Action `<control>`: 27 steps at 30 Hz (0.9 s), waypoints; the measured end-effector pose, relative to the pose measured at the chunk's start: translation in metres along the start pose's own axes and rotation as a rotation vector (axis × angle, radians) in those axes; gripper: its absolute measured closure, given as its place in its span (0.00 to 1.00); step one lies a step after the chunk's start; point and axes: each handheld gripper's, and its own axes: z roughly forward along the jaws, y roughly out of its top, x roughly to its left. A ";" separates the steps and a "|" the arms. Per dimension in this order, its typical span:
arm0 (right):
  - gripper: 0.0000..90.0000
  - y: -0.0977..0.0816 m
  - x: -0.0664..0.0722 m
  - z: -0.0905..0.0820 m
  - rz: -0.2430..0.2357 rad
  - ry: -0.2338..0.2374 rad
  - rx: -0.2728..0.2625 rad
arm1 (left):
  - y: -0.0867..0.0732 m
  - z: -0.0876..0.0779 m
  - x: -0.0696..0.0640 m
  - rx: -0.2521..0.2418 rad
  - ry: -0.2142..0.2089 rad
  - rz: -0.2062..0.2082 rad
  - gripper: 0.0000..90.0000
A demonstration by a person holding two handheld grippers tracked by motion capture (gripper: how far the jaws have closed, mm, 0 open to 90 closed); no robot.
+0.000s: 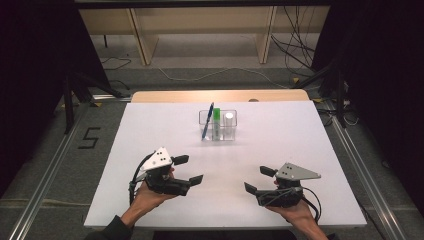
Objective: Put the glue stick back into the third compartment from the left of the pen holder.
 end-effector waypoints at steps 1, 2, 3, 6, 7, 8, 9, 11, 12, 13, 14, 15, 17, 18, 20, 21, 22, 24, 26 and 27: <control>0.24 0.000 0.000 0.000 0.000 0.000 0.001 | -0.002 -0.001 0.000 -0.003 0.003 -0.005 0.18; 0.24 0.000 0.000 0.000 0.001 -0.001 0.002 | -0.003 -0.002 0.000 -0.006 0.006 -0.007 0.17; 0.24 0.000 0.000 0.000 0.002 -0.001 0.003 | -0.004 -0.003 0.001 -0.005 0.007 -0.010 0.17; 0.23 -0.001 0.000 0.000 0.003 -0.005 0.002 | -0.008 -0.007 0.000 -0.017 0.024 -0.011 0.17; 0.23 -0.001 0.000 0.000 0.004 -0.006 0.000 | -0.009 -0.008 0.000 -0.017 0.033 -0.018 0.17; 0.22 -0.001 0.000 0.000 0.006 -0.006 -0.002 | -0.010 -0.010 0.000 -0.013 0.039 -0.019 0.16; 0.22 -0.001 0.000 0.000 0.007 -0.004 -0.003 | -0.013 -0.011 0.000 -0.012 0.039 -0.024 0.16; 0.22 -0.001 -0.001 0.000 0.009 -0.005 -0.004 | -0.016 -0.013 0.002 -0.012 0.042 -0.033 0.15; 0.22 -0.001 -0.001 0.000 0.008 -0.005 -0.004 | -0.017 -0.013 0.003 -0.025 0.041 -0.048 0.15; 0.21 -0.001 -0.001 0.000 0.010 -0.008 -0.003 | -0.018 -0.014 0.003 -0.034 0.032 -0.063 0.15; 0.21 -0.002 -0.002 0.000 0.010 -0.008 -0.002 | -0.018 -0.015 0.004 -0.041 0.025 -0.074 0.15; 0.21 -0.002 -0.001 0.000 0.010 -0.009 -0.002 | -0.017 -0.016 0.004 -0.038 0.030 -0.066 0.15; 0.21 -0.002 -0.002 0.001 0.007 -0.011 0.001 | -0.017 -0.017 0.005 -0.037 0.032 -0.067 0.15; 0.21 -0.002 -0.002 0.001 0.006 -0.010 0.001 | -0.017 -0.018 0.006 -0.041 0.031 -0.074 0.15; 0.21 -0.002 -0.003 0.001 0.004 -0.011 0.001 | -0.016 -0.018 0.007 -0.043 0.035 -0.067 0.15; 0.21 -0.002 -0.003 0.001 0.004 -0.012 0.002 | -0.016 -0.018 0.006 -0.046 0.035 -0.066 0.15; 0.21 -0.002 -0.003 0.001 0.006 -0.014 0.002 | -0.016 -0.018 0.006 -0.048 0.033 -0.061 0.15; 0.21 -0.002 -0.003 0.001 0.003 -0.014 -0.001 | -0.015 -0.018 0.005 -0.048 0.037 -0.054 0.15; 0.21 -0.002 -0.002 0.002 0.001 -0.014 -0.003 | -0.015 -0.018 0.005 -0.050 0.037 -0.053 0.15; 0.21 -0.002 -0.002 0.002 0.001 -0.014 -0.002 | -0.015 -0.018 0.006 -0.052 0.036 -0.053 0.15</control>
